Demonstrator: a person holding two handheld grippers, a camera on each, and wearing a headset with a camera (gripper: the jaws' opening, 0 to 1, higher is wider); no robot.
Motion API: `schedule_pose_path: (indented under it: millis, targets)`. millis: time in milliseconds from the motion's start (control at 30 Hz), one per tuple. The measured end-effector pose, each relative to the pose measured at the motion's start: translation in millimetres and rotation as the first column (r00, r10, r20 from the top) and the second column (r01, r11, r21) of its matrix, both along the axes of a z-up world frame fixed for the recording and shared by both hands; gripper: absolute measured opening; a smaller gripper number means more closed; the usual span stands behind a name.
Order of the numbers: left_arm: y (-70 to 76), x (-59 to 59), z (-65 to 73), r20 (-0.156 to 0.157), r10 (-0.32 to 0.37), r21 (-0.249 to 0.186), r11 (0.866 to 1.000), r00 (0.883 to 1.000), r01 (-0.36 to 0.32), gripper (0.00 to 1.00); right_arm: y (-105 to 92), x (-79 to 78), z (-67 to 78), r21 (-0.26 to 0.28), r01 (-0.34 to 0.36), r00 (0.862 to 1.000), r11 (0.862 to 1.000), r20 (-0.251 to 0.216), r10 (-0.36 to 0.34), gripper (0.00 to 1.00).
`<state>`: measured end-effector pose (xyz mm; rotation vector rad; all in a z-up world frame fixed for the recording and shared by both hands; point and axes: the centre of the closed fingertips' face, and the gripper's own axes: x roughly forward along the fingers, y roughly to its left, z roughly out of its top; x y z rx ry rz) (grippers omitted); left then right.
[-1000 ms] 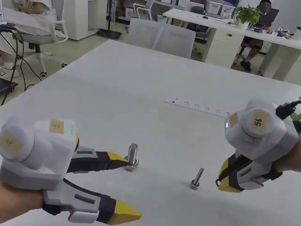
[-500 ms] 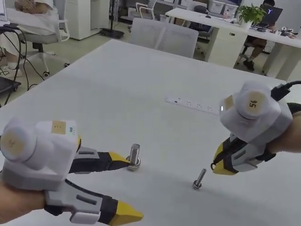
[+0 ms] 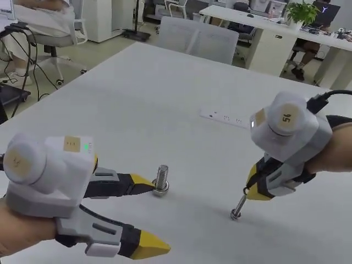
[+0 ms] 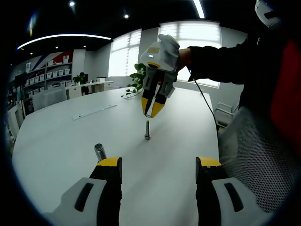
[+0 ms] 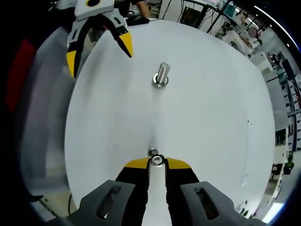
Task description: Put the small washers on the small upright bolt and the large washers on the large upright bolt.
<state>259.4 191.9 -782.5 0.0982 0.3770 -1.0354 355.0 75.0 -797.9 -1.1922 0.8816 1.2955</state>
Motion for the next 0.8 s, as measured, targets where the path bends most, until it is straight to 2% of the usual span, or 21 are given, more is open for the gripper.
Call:
schedule_pose_path:
  millis: [800]
  targets:
    - [-0.8,2.6,-2.6,-0.007,0.004,-0.001,1.0,1.0,-0.004,0.62,-3.2,7.3,-18.7,-0.014,0.003,1.0,1.0,-0.029,-0.003,0.13]
